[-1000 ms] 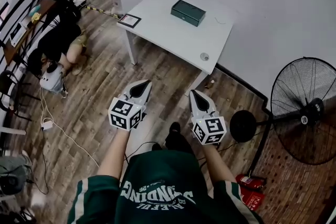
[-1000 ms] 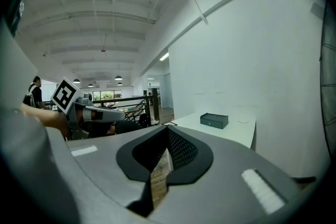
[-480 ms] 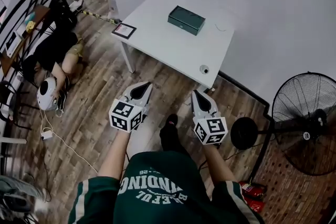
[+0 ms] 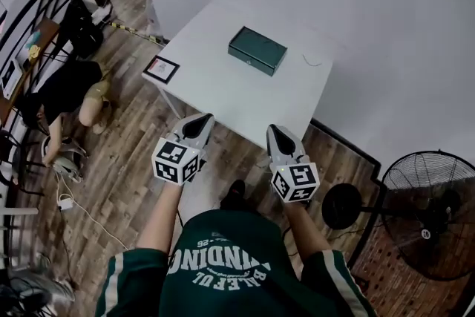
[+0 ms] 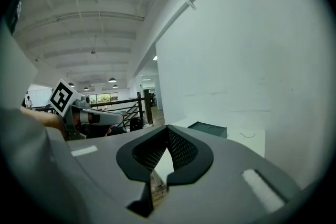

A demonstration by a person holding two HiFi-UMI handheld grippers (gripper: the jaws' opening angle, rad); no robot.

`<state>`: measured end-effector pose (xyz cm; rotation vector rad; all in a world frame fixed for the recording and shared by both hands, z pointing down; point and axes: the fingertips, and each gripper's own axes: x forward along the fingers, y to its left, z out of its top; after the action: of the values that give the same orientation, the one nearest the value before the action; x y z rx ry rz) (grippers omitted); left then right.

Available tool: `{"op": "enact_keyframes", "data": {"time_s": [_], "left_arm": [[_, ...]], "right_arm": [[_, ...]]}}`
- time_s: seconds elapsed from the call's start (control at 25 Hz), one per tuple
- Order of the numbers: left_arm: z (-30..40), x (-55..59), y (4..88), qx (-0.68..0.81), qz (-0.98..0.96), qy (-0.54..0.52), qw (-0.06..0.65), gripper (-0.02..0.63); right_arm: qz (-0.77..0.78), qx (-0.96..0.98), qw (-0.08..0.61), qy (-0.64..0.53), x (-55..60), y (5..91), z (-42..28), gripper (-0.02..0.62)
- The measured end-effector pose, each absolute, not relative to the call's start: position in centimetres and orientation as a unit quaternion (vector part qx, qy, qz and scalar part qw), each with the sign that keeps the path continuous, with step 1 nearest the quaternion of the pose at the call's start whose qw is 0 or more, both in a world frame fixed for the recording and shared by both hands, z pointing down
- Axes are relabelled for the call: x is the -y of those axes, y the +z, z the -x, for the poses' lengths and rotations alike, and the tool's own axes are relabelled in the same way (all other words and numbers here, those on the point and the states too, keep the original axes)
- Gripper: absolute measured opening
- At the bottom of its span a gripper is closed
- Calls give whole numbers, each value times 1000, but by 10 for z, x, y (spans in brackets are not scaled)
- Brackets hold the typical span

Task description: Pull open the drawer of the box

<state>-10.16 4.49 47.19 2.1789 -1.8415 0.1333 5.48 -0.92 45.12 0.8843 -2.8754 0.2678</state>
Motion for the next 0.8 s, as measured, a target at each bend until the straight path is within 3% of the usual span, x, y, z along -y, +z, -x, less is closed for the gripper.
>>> {"op": "enact_keyframes", "data": {"time_s": [0.8], "left_arm": [[114,94,468,630,-761,56,146,54]], "right_arm": [[-275,954,53,107,125,450,-31,2]]}}
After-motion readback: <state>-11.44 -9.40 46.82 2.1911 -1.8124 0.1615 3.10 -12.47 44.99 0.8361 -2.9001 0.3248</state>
